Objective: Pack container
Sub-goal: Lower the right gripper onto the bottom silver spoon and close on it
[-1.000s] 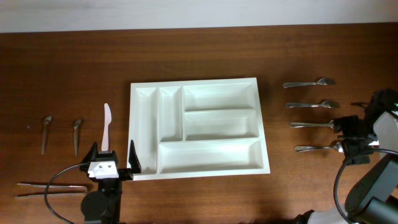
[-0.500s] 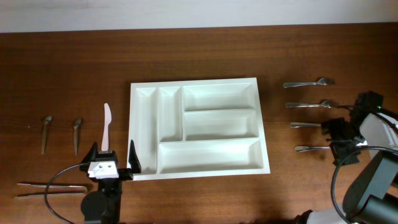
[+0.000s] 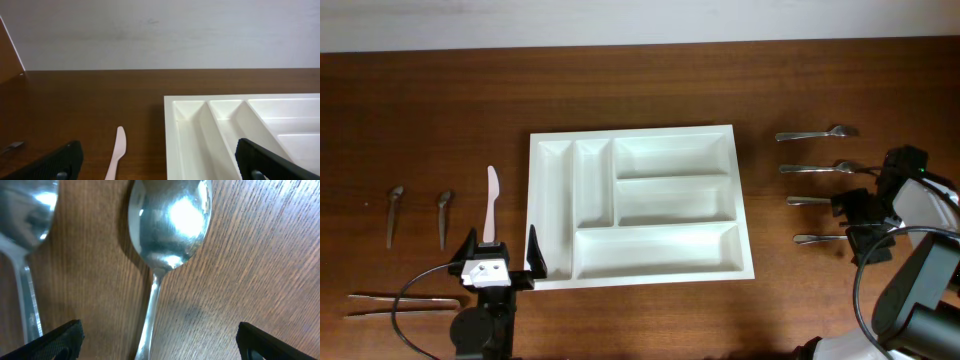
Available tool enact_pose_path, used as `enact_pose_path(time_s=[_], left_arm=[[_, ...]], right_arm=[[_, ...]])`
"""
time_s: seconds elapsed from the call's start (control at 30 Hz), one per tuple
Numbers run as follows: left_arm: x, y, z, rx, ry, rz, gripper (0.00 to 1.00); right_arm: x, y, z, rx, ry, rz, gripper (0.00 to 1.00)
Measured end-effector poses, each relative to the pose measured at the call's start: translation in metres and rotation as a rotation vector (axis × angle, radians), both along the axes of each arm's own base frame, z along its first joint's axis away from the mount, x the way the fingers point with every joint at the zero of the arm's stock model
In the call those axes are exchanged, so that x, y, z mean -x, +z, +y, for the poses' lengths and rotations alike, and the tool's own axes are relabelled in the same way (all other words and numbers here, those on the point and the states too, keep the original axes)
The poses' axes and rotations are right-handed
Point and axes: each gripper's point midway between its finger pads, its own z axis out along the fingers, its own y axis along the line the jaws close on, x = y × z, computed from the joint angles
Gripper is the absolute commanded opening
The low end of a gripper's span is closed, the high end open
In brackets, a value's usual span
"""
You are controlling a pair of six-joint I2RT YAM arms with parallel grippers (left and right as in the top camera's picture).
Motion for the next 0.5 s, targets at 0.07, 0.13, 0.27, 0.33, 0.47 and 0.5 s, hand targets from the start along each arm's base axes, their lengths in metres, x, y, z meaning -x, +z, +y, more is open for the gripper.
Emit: enact_pose_path(time_s=[0.07, 0.13, 0.27, 0.33, 0.47, 0.5], left_arm=[[0.0, 0.0, 0.0, 0.0, 0.0, 0.0, 0.99], [0.0, 0.0, 0.0, 0.0, 0.0, 0.0, 0.99], [0.0, 0.0, 0.0, 0.0, 0.0, 0.0, 0.99], [0.0, 0.0, 0.0, 0.0, 0.0, 0.0, 0.99], [0.0, 0.0, 0.0, 0.0, 0.0, 0.0, 0.99], [0.0, 0.0, 0.0, 0.0, 0.0, 0.0, 0.99]], right_arm=[[0.001, -0.002, 0.0, -0.002, -0.001, 0.007, 0.99], [0.002, -0.003, 0.0, -0.002, -0.001, 0.012, 0.99], [0.003, -0.003, -0.001, 0.004, 0.0, 0.016, 0.99], [0.004, -0.003, -0.003, 0.018, -0.001, 0.023, 0.99], [0.009, -0.006, -0.006, 0.039, -0.001, 0.045, 0.99], [0.01, -0.006, -0.006, 0.043, 0.0, 0.049, 0.99]])
